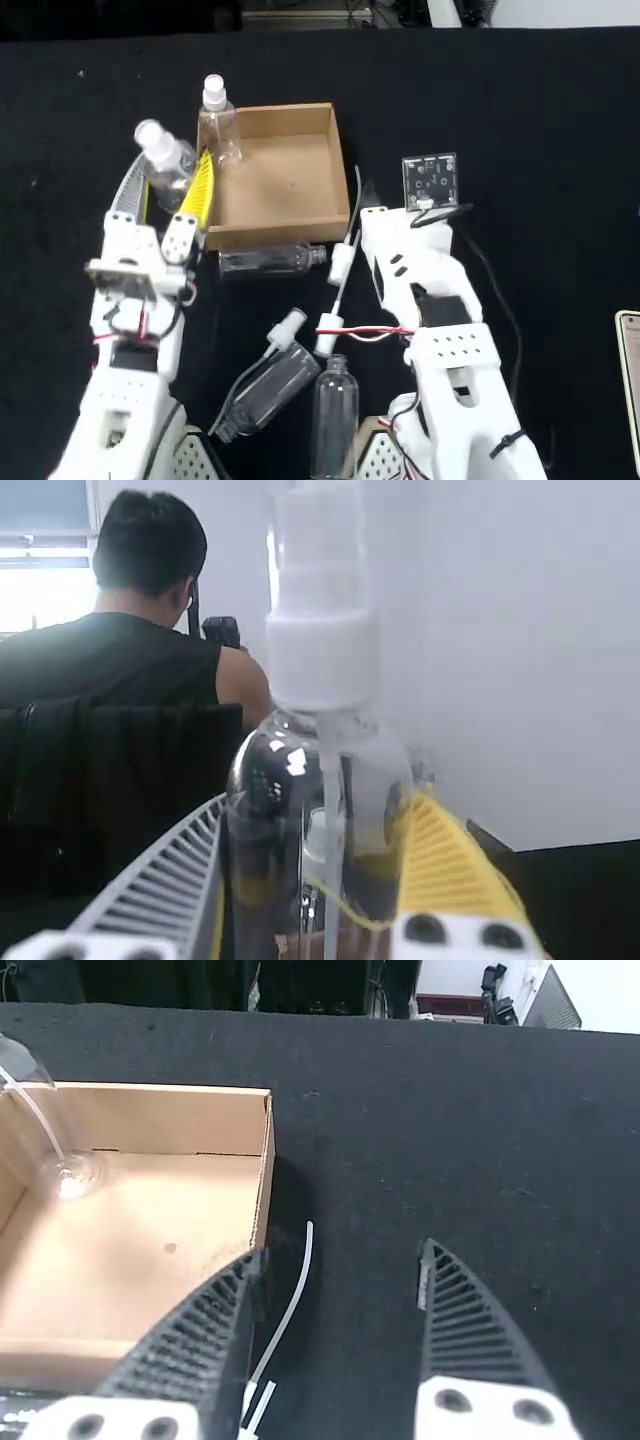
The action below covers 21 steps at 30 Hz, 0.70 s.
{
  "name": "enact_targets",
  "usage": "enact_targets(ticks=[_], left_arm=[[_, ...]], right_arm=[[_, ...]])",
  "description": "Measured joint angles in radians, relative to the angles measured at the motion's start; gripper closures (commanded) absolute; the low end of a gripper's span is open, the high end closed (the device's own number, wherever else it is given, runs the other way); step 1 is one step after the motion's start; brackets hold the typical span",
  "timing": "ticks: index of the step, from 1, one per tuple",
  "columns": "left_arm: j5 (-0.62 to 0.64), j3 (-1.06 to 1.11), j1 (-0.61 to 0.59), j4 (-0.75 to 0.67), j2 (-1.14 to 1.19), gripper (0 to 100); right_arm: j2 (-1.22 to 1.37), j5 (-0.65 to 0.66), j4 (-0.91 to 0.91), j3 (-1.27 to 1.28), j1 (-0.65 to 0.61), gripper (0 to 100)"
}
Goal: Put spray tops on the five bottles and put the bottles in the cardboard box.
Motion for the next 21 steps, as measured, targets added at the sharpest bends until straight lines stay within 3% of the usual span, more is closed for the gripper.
enact_targets(ticks=[14,21], left_arm=[[0.0,-0.265,0.026,-0.542,0.901,97],[0.0,-0.43,0.034,-0.614,1.165,97]], right_arm=[[0.0,0.0,0.0,0.0,0.0,79.0],[0.0,0.0,0.0,0.0,0.0,79.0]])
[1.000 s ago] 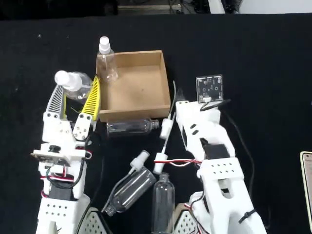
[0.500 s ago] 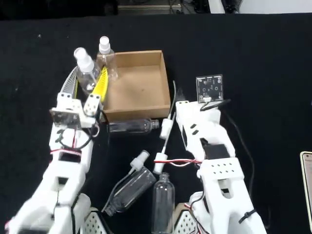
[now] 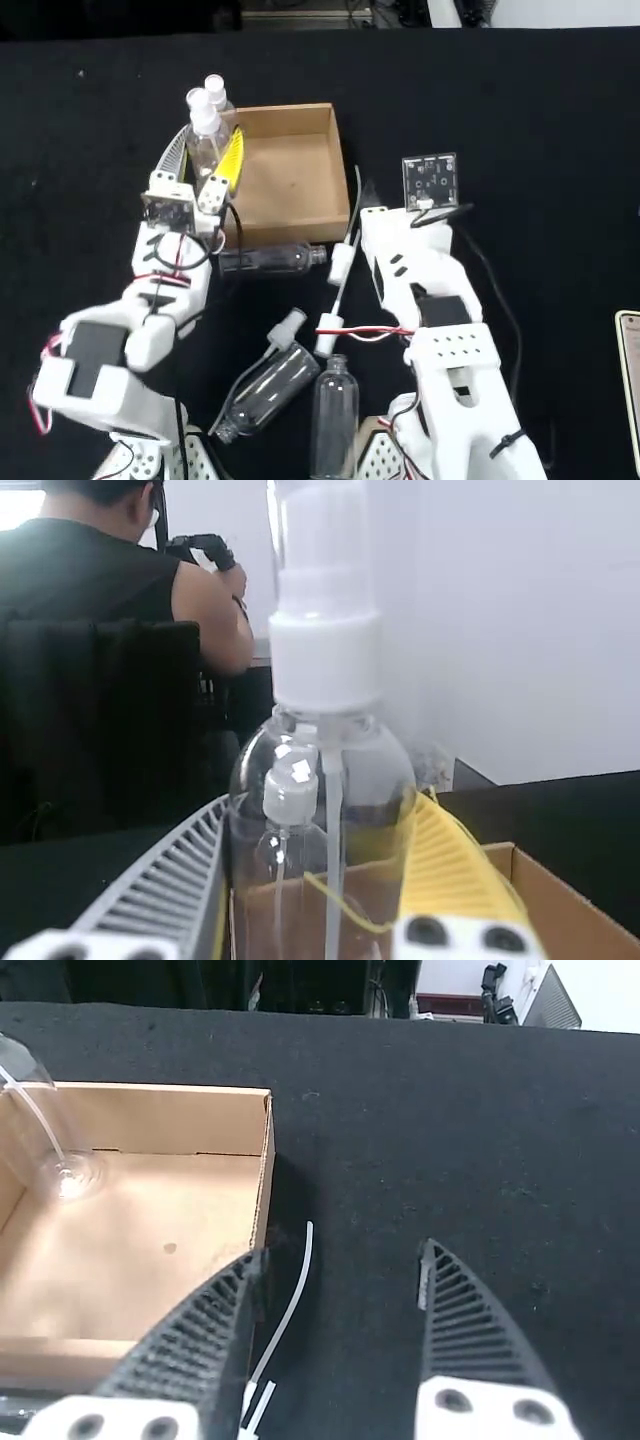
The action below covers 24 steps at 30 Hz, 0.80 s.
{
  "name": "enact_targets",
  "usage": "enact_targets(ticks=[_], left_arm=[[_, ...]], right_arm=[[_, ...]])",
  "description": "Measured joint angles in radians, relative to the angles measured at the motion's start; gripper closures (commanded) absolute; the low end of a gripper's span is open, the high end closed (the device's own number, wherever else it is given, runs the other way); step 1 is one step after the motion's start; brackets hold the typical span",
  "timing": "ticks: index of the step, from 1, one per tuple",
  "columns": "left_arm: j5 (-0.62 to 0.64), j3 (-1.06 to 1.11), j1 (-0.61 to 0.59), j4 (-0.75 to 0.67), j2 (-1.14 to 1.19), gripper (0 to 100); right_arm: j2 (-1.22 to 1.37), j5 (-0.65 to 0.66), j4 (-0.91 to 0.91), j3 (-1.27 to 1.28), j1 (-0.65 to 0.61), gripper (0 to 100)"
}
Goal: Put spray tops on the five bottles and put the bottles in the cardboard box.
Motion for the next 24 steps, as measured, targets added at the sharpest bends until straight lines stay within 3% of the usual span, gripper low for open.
enact_targets(ticks=[24], left_arm=[[0.005,-0.33,-0.002,-0.009,0.454,97]], right_arm=[[0.0,0.0,0.0,0.0,0.0,79.0]])
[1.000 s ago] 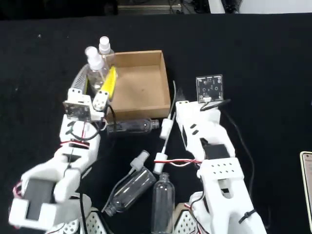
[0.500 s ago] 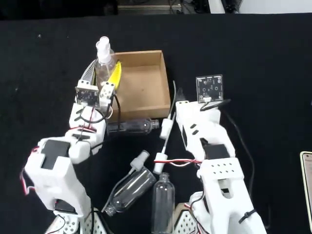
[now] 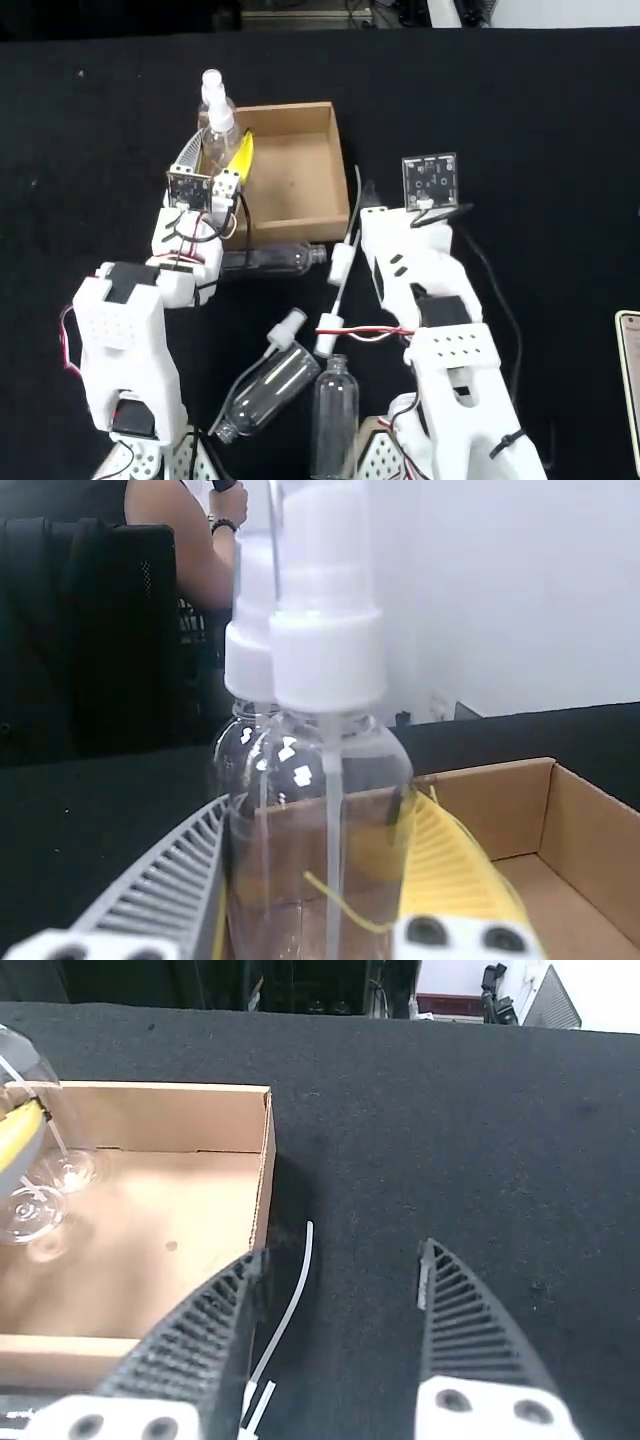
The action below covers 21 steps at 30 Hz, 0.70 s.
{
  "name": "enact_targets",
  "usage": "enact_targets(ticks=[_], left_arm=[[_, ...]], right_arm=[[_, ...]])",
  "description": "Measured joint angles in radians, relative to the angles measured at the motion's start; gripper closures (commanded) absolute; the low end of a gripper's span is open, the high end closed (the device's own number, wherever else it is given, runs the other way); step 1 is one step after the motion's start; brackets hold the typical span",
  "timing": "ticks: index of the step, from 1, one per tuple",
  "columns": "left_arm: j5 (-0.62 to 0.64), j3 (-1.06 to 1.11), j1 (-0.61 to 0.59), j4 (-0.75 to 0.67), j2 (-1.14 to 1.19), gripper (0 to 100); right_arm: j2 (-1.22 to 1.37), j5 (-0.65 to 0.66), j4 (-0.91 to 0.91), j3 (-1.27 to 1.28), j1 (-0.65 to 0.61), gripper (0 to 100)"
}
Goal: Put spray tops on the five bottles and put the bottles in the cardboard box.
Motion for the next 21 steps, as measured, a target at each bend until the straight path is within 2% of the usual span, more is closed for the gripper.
enact_targets(ticks=[9,16,21], left_arm=[[0.003,-0.021,-0.002,-0.011,0.025,96],[0.003,-0.021,-0.002,-0.011,0.025,80],[0.038,-0.021,-0.003,-0.011,0.025,79]], right_arm=[[0.0,0.0,0.0,0.0,0.0,79.0],[0.0,0.0,0.0,0.0,0.0,79.0],[0.0,0.0,0.0,0.0,0.0,79.0]])
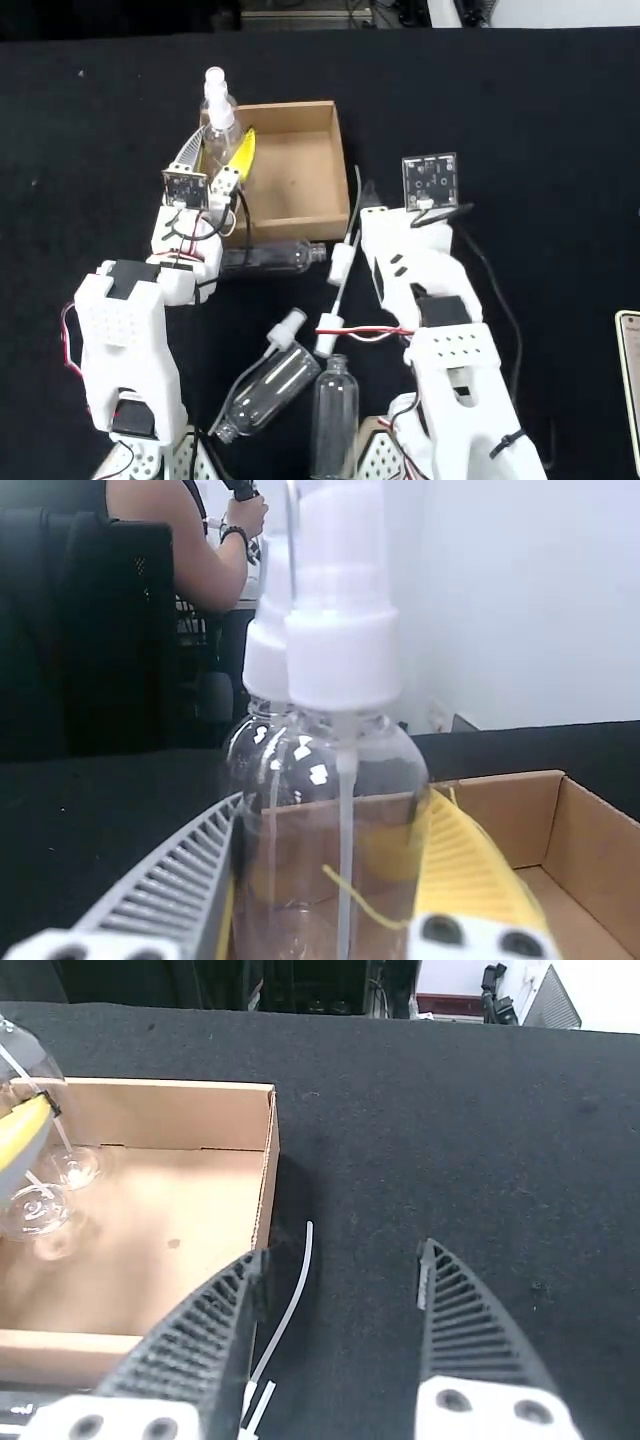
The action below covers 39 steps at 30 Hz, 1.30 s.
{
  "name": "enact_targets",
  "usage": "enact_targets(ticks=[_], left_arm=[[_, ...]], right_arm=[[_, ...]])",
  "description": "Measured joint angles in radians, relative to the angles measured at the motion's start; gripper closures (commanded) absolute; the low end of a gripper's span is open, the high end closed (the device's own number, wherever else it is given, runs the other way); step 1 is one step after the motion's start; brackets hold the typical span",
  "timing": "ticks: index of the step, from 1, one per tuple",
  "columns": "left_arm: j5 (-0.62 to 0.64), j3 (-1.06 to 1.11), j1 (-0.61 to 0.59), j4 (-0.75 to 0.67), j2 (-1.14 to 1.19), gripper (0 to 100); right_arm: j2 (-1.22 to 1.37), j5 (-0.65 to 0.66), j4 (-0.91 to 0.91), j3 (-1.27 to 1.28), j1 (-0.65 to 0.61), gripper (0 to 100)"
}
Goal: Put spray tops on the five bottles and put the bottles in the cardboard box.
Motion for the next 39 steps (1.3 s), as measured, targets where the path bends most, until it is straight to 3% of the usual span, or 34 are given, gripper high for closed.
enact_targets(ticks=[35,39], left_arm=[[0.012,0.014,0.0,0.0,0.0,78],[0.012,0.014,0.0,0.0,0.0,69]], right_arm=[[0.0,0.0,0.0,0.0,0.0,79.0],[0.0,0.0,0.0,0.0,0.0,79.0]])
